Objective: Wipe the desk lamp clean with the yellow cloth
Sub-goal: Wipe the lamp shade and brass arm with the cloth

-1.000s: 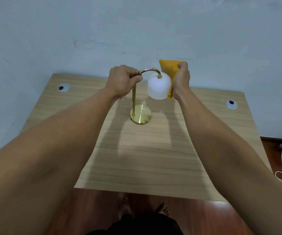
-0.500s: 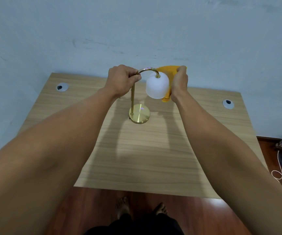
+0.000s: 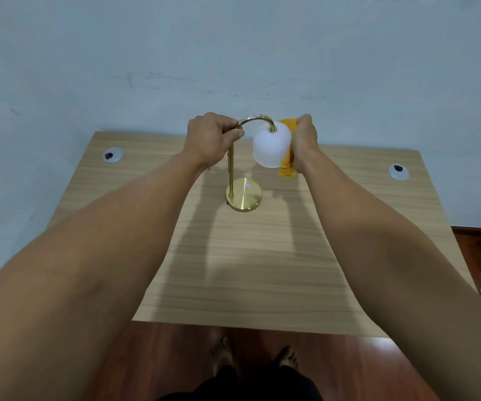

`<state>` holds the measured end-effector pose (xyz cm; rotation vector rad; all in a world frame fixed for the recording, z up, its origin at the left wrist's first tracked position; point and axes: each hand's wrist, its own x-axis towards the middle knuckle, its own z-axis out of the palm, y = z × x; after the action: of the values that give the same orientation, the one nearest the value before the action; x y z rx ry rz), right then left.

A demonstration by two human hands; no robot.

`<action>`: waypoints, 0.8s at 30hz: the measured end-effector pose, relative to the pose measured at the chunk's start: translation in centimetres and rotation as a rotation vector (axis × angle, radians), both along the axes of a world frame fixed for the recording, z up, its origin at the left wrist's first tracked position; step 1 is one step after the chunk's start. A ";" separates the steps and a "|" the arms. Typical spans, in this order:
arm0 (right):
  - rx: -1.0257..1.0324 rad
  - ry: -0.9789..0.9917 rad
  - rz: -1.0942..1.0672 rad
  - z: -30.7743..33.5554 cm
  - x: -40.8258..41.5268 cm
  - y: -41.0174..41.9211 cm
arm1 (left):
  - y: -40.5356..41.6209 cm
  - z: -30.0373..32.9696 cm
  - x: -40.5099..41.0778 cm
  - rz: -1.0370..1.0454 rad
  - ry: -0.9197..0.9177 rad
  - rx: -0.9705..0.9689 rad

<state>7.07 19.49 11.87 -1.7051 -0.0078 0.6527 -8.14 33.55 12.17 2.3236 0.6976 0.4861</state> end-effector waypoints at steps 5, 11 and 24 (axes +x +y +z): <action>0.138 -0.095 -0.407 0.2 -1.3 -1.4 | 0.4 0.3 -0.1 0.007 0.012 -0.132; 0.165 -0.364 -0.174 2.3 -5.7 0.3 | 0.6 1.2 -0.6 0.024 0.069 -0.228; 0.082 -0.672 0.299 0.8 -9.1 -0.1 | 0.7 2.3 -1.0 0.046 0.111 -0.197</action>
<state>-2.06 19.34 12.71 -1.7864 -0.7630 0.2607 -9.10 34.27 14.43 2.1655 0.8148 0.2960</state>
